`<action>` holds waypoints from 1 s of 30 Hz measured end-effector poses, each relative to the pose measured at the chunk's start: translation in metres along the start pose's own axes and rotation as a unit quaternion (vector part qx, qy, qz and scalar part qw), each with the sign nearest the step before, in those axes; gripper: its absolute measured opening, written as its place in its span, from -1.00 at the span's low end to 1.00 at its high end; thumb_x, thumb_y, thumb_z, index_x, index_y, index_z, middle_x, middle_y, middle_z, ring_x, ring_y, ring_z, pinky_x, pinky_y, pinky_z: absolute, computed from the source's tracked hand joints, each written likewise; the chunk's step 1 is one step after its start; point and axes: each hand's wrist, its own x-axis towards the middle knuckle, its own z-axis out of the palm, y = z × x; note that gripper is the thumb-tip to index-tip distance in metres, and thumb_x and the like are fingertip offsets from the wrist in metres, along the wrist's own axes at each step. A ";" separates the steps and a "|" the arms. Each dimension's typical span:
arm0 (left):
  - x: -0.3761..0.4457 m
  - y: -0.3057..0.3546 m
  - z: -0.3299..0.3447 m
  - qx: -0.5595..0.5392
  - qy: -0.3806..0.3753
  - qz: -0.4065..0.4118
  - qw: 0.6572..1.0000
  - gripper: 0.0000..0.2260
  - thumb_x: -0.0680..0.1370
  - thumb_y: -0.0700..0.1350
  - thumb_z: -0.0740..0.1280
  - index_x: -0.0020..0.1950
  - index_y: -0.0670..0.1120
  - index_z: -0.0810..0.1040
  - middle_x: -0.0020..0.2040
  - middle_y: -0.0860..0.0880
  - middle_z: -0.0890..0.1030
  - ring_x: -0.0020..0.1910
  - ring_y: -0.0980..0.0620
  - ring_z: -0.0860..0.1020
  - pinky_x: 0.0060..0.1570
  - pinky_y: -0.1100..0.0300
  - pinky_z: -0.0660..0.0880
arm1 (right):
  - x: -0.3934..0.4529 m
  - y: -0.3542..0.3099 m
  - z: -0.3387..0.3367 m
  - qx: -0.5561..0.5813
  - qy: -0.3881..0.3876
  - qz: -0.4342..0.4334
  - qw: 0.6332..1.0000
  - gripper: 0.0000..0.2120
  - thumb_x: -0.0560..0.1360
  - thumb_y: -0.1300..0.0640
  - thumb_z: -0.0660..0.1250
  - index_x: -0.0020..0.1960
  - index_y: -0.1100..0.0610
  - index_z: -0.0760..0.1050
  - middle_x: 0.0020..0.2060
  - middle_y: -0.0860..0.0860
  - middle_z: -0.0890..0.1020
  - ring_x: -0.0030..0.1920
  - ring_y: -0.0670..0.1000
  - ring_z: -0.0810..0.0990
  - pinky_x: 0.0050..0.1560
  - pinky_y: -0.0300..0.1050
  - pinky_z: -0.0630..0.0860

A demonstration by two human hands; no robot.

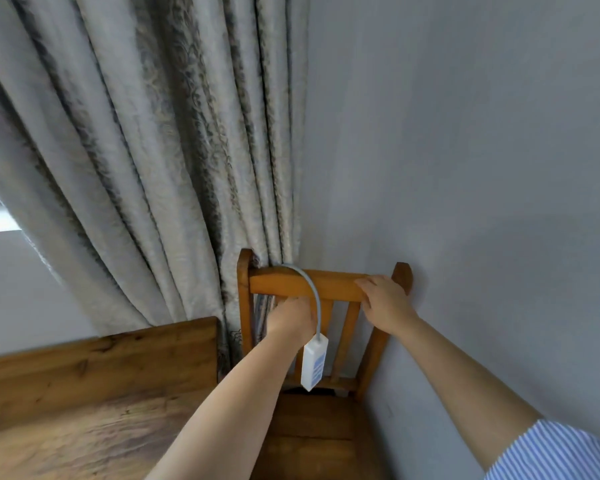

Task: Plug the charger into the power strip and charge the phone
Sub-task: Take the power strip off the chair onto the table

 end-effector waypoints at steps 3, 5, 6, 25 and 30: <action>0.023 0.006 0.014 -0.043 -0.020 -0.038 0.998 -0.77 0.61 -0.15 0.11 0.16 -0.21 0.45 0.11 -0.20 0.58 0.06 -0.15 0.56 -0.03 0.03 0.55 | 0.023 0.012 0.012 0.011 -0.030 -0.022 0.999 -0.57 0.52 0.29 0.09 0.38 0.23 0.14 0.38 0.20 0.30 0.38 0.14 0.24 0.39 -0.06 0.14; 0.037 0.009 0.025 -0.077 -0.026 -0.054 0.995 -0.77 0.62 -0.15 0.09 0.16 -0.23 0.44 0.12 -0.22 0.58 0.07 -0.17 0.56 0.00 0.01 0.54 | 0.036 0.019 0.021 0.006 -0.046 -0.038 0.998 -0.54 0.52 0.30 0.08 0.40 0.23 0.08 0.43 0.19 0.22 0.42 0.13 0.17 0.43 -0.05 0.06; 0.043 0.010 0.030 -0.105 -0.026 -0.062 0.992 -0.76 0.62 -0.14 0.08 0.16 -0.24 0.42 0.12 -0.24 0.57 0.07 -0.18 0.56 0.02 -0.01 0.53 | 0.041 0.022 0.026 0.006 -0.049 -0.044 0.998 -0.53 0.52 0.30 0.09 0.40 0.23 0.06 0.44 0.19 0.19 0.43 0.13 0.15 0.45 -0.04 0.03; 0.029 -0.023 0.028 -0.153 0.186 -0.143 0.960 -0.77 0.63 -0.09 0.04 -0.06 -0.20 0.38 -0.40 0.02 0.37 -0.36 -0.10 0.43 -0.44 0.15 0.30 | 0.078 0.006 0.059 0.058 0.060 -0.150 0.985 -0.68 0.46 0.36 0.16 0.21 0.28 0.37 0.10 0.27 0.52 0.16 0.24 0.42 0.26 0.14 0.28; 0.032 -0.042 -0.008 -0.114 0.217 -0.158 0.956 -0.77 0.63 -0.12 0.03 0.08 -0.22 0.40 -0.15 -0.19 0.56 -0.28 -0.13 0.49 -0.39 0.15 0.32 | 0.091 -0.023 0.062 0.078 0.054 -0.164 0.982 -0.74 0.50 0.29 0.15 0.17 0.24 0.41 0.07 0.23 0.53 0.12 0.20 0.42 0.18 0.06 0.31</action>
